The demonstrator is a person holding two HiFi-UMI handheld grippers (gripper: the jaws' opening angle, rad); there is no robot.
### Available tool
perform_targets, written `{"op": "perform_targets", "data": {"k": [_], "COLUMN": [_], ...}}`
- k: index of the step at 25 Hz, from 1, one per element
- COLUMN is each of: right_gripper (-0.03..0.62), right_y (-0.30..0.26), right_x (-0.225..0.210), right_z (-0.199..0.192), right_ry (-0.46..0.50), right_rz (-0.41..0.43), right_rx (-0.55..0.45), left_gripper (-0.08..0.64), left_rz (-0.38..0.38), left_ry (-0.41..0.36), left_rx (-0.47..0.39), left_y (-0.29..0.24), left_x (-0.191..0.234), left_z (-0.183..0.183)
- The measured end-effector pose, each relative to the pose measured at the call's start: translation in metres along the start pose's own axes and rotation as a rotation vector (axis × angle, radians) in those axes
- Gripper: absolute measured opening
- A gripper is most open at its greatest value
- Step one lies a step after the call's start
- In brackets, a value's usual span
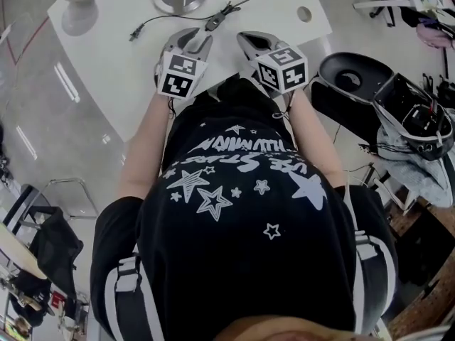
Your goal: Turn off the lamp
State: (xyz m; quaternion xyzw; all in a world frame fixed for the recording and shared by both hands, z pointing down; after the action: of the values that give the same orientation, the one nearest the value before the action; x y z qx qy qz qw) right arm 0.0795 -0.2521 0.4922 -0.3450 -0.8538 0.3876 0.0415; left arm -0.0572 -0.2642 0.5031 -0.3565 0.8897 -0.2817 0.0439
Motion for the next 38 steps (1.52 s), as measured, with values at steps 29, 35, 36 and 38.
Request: {"op": "perform_targets", "data": {"k": [29,35,36,38], "right_gripper": [0.006,0.006,0.005,0.006], "right_y": [0.111,0.173,0.181,0.197], "right_x": [0.050,0.072,0.077,0.087], "right_z": [-0.082,-0.097,-0.099,-0.104], "right_ry": [-0.256,-0.231,-0.219,-0.197], "right_rz": [0.076,0.080,0.077,0.074], "right_rx": [-0.258,-0.370,-0.384,-0.411], "left_gripper": [0.121,0.029,0.021,0.014], "left_rz": [0.051,0.098,0.103,0.113], "left_ry": [0.066,0.024,0.015,0.000], "left_rx": [-0.137,-0.188,-0.198,-0.215], "left_y": [0.103,0.134,0.141,0.156], "left_x": [-0.100,-0.146,-0.152,-0.166], "left_z": [0.000,0.005,0.006,0.006]}}
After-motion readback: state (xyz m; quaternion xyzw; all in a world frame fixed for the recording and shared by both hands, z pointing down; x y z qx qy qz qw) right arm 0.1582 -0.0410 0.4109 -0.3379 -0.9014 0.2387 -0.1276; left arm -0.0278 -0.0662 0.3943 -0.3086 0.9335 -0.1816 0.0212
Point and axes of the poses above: the fingertips, and each gripper's own axes: y backward along the fingers, x to its left, z out of its top, the point moved 5 cm from there along y, backward along the fingers, and after that the axes turned 3 degrees about x, right-handed, at the moved point
